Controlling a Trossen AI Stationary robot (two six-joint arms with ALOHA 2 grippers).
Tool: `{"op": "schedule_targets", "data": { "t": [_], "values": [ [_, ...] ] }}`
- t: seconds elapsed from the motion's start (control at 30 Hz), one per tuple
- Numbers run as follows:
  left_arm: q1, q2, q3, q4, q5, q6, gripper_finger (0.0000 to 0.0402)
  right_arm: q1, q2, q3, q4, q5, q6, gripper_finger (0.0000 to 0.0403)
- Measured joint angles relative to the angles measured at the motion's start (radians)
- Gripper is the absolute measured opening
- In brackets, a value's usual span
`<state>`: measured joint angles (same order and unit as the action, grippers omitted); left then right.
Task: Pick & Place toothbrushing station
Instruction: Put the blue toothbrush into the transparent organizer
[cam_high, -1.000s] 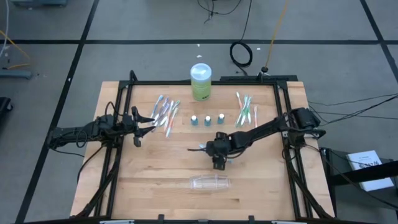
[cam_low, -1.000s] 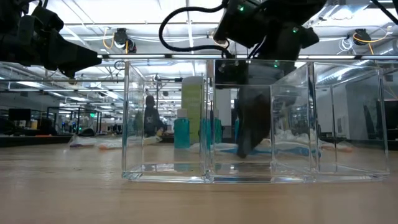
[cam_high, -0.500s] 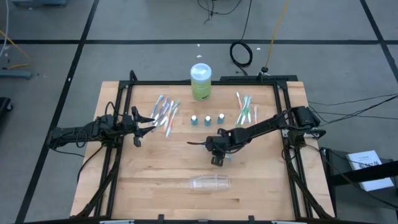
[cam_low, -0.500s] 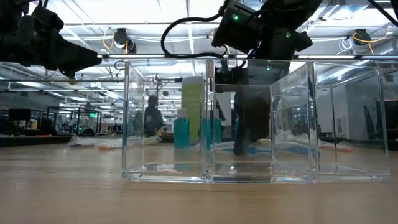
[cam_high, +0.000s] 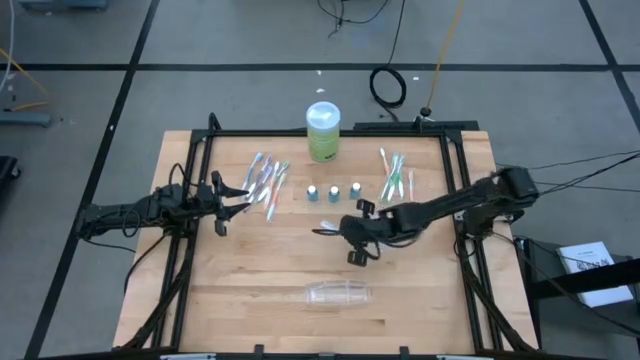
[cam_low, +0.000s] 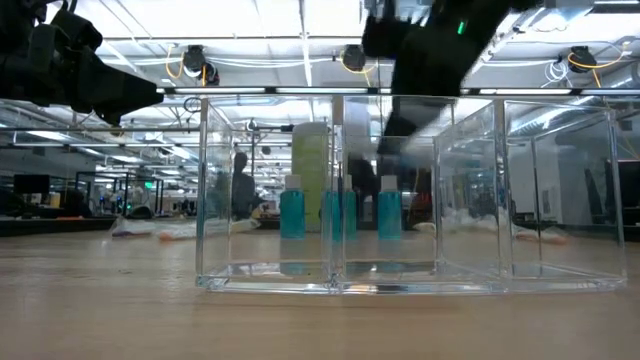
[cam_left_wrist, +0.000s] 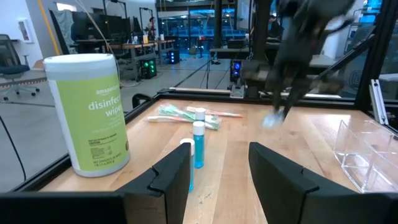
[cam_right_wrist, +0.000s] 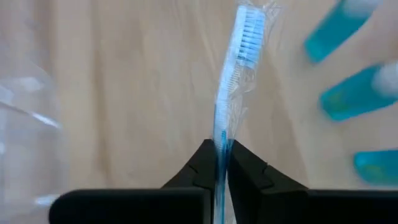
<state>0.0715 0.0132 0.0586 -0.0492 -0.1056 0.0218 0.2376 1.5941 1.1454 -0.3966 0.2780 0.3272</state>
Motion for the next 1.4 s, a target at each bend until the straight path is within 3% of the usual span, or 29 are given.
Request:
{"op": "schedule_targets", "data": {
  "t": [0.17, 0.33, 0.5, 0.63, 0.9, 1.4],
  "values": [
    [0.0, 0.0, 0.0, 0.0, 0.0, 0.0, 0.0166, 0.173, -0.144, -0.035, 0.112, 0.189, 0.021, 0.0014],
    [0.0, 0.0, 0.0, 0.0, 0.0, 0.0, 0.0166, 0.386, -0.207, -0.19, 0.55, 0.38, -0.105, 0.0014],
    [0.0, 0.0, 0.0, 0.0, 0.0, 0.0, 0.0166, 0.488, -0.139, -0.362, 1.111, 0.401, -0.23, 0.0013],
    [0.0, 0.0, 0.0, 0.0, 0.0, 0.0, 0.0166, 0.496, -0.013, -0.425, 1.394, 0.404, -0.291, 0.0013],
    [0.0, 0.0, 0.0, 0.0, 0.0, 0.0, 0.0166, 0.493, 0.181, -0.426, 1.657, 0.435, -0.386, 0.0013],
    [0.0, 0.0, 0.0, 0.0, 0.0, 0.0, 0.0166, 0.471, 0.273, -0.425, 1.628, 0.436, -0.368, 0.0024]
  ]
}}
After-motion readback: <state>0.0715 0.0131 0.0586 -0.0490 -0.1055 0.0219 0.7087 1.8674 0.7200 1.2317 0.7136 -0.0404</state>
